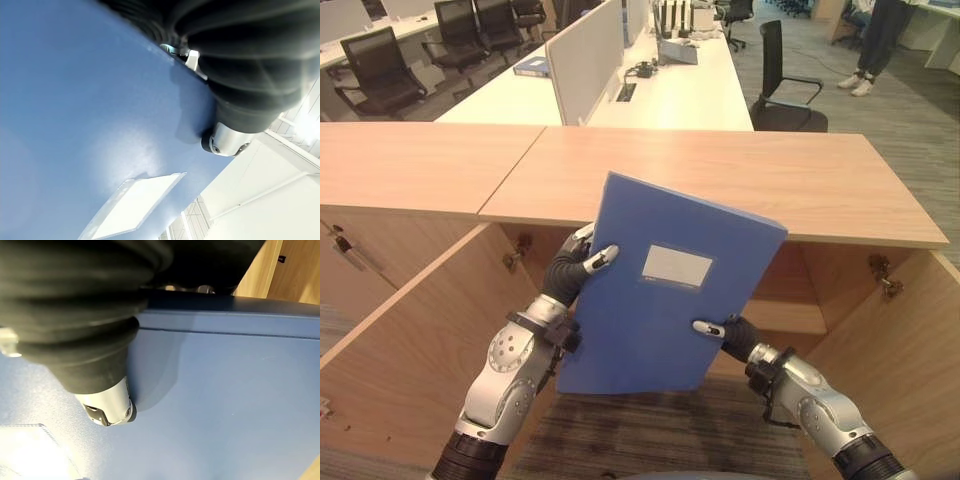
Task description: Put the empty folder in the office cabinet
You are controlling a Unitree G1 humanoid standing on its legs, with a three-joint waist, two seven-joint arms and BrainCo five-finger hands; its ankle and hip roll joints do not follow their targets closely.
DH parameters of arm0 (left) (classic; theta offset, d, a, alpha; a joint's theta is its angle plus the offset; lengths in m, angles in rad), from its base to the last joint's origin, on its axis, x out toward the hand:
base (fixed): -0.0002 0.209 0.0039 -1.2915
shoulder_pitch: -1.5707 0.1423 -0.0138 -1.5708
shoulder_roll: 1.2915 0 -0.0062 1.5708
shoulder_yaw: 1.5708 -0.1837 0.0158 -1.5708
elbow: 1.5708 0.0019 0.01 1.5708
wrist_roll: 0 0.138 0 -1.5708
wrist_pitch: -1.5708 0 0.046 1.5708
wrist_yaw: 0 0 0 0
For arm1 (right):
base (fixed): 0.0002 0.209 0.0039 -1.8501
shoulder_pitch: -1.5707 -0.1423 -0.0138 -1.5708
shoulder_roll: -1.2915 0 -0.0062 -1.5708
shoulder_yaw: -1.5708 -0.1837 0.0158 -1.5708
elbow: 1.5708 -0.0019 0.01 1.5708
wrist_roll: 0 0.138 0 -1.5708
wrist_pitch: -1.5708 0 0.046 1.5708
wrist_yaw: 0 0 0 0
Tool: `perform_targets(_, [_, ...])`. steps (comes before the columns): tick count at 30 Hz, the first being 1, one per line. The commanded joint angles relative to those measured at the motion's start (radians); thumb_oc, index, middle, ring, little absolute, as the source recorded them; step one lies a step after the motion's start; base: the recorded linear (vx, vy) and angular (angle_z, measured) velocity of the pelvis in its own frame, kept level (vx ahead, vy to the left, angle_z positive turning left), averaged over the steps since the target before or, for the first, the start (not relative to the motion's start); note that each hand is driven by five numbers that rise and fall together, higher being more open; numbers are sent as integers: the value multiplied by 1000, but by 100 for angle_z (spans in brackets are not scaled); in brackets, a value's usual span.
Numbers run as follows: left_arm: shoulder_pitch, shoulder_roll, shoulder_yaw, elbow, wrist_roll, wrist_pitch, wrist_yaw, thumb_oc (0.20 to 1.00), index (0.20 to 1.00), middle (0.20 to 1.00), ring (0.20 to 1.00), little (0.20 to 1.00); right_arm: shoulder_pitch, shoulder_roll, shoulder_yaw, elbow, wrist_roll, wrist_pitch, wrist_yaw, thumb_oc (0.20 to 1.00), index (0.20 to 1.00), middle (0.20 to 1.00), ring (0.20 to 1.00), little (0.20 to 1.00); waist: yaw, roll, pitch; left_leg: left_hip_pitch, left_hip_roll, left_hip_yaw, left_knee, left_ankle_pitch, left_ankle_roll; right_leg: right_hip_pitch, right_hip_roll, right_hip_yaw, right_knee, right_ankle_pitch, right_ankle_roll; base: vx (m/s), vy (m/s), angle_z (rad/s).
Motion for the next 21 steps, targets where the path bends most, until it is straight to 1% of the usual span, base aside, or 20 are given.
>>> perform_targets(1, [-69,-37,-79,-46,-41,-37,-103,200,200,200,200,200,-95,88,47,-65,26,-1,82,200,200,200,200,200,13,-23,7,0,-26,-76,4,-73,6,37,18,64,28,-104,16,0,0,0])
perform_targets(2, [-67,-33,-73,-44,-33,-39,-105,479,479,479,479,479,-93,88,43,-66,24,1,82,200,200,200,200,200,14,-23,7,0,-26,-76,4,-73,6,37,18,63,28,-105,15,0,0,0])
perform_targets(3, [-61,-27,-61,-36,-15,-43,-105,940,940,940,940,940,-89,83,35,-66,12,-2,83,200,200,200,200,200,15,-23,6,1,-26,-77,4,-73,6,38,18,63,29,-106,15,0,0,0])
perform_targets(4, [-52,-16,-39,-20,9,-45,-109,1000,1000,1000,1000,1000,-84,74,16,-58,-21,-7,81,200,200,200,200,200,15,-22,5,1,-26,-77,4,-73,6,38,18,62,30,-107,15,0,0,0])
perform_targets(5, [-52,-16,-39,-20,10,-46,-109,1000,1000,1000,1000,1000,-83,74,16,-58,-21,-7,81,200,200,200,200,200,15,-22,5,1,-26,-77,4,-73,6,38,19,62,30,-108,15,0,0,0])
perform_targets(6, [-36,3,2,-9,35,-52,-124,1000,1000,1000,1000,1000,-72,55,-25,-51,-95,-27,66,200,200,200,200,200,15,-21,4,1,-26,-80,4,-73,6,38,18,61,31,-108,15,0,0,0])
perform_targets(7, [-18,8,21,-12,30,-50,-138,1000,1000,1000,1000,1000,-63,47,-50,-52,-132,-32,61,200,200,200,200,200,15,-20,3,1,-26,-81,4,-74,7,39,18,60,30,-108,16,20,-6,4])
perform_targets(11, [47,21,81,-4,-32,-23,-209,1000,1000,1000,1000,1000,-29,39,-128,-13,-241,-59,35,200,200,200,200,200,15,-14,0,1,-28,-85,4,-75,9,40,18,60,27,-107,16,5,0,1])
perform_targets(12, [62,27,88,-3,-41,-15,-225,1000,1000,1000,1000,1000,-24,39,-136,-5,-265,-63,28,200,200,200,200,200,15,-12,1,1,-28,-85,4,-75,9,40,18,59,27,-107,17,0,0,0])
perform_targets(16, [146,71,138,9,-53,22,-298,1000,1000,1000,1000,1000,1,14,-170,14,-451,-99,11,200,200,200,200,200,14,-6,1,1,-29,-88,4,-75,11,41,17,57,23,-105,17,0,0,0])
perform_targets(18, [169,79,147,18,-57,28,-315,1000,1000,1000,1000,1000,6,11,-175,21,-478,-102,8,200,200,200,200,200,13,-5,0,1,-29,-90,4,-75,11,41,18,58,22,-104,17,0,0,0])
perform_targets(19, [198,93,157,44,-55,38,-341,1000,1000,1000,1000,1000,15,13,-174,58,-512,-105,3,200,200,200,200,200,14,-2,2,0,-30,-91,4,-75,12,41,17,58,22,-104,17,0,0,0])
perform_targets(21, [222,101,162,86,-47,40,-358,1000,1000,1000,1000,1000,24,14,-167,80,-550,-114,-1,200,200,200,200,200,16,0,3,-2,-30,-93,4,-73,12,40,19,57,23,-105,17,0,0,0])
